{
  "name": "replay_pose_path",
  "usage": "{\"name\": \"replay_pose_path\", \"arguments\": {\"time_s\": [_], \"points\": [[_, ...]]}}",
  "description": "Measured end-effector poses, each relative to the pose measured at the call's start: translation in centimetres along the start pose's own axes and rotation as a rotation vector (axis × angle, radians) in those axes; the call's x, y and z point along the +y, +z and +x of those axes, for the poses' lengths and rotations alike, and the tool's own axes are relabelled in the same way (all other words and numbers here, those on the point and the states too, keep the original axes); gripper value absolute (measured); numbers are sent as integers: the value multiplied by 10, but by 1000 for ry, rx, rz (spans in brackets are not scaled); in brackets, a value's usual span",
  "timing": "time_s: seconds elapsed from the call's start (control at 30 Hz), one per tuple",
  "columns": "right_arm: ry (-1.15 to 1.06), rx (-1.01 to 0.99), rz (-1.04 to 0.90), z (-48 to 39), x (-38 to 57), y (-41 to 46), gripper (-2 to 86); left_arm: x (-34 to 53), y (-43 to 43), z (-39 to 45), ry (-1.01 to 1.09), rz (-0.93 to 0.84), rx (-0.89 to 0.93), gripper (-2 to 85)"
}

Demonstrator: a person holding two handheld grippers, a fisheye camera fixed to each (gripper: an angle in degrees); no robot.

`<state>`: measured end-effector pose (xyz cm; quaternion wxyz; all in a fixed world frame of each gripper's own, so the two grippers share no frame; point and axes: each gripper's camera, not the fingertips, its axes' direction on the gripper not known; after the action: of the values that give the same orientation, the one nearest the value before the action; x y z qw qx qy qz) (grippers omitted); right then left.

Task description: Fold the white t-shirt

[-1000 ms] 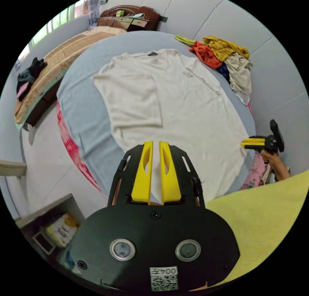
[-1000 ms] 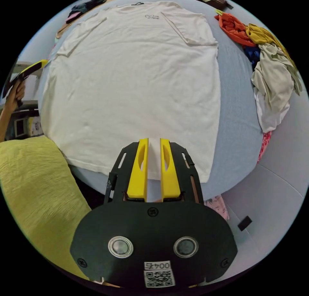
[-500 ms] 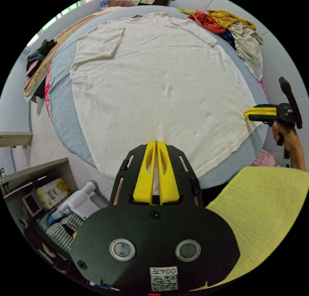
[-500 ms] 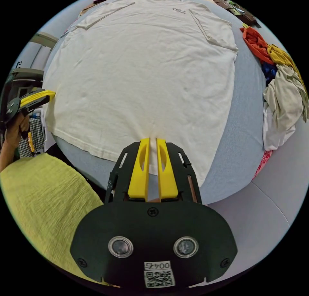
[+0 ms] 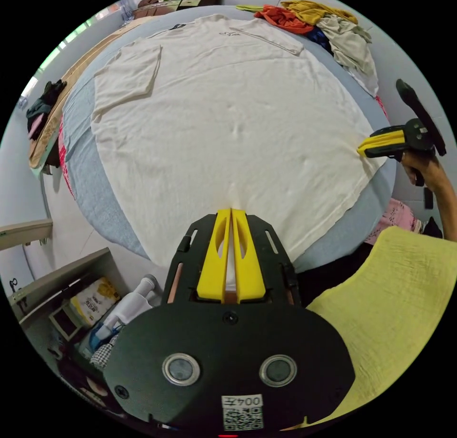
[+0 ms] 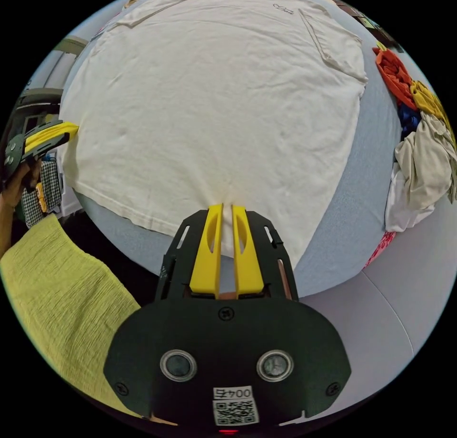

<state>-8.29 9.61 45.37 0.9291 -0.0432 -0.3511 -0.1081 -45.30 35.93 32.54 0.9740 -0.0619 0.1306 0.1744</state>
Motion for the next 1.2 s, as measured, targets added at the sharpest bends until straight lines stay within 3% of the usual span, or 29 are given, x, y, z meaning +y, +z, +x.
{"name": "replay_pose_path", "arguments": {"time_s": [0.17, 0.33, 0.47, 0.83, 1.2], "points": [[55, -37, 30, 3, 17, -9, 49, 77, 7, -46, -25, 102, 253, 54], [137, -94, 74, 10, 37, -19, 50, 214, 7, -119, -111, 332, 352, 97], [135, -66, 52, 5, 42, -28, 50, 308, 56, -174, -205, 304, 526, 121], [196, -83, 33, 11, 69, -56, 50, 374, 140, -217, -256, 425, 802, 141], [222, -77, 14, 24, 102, -90, 50, 429, 189, -253, -202, 376, 1018, 143]]}}
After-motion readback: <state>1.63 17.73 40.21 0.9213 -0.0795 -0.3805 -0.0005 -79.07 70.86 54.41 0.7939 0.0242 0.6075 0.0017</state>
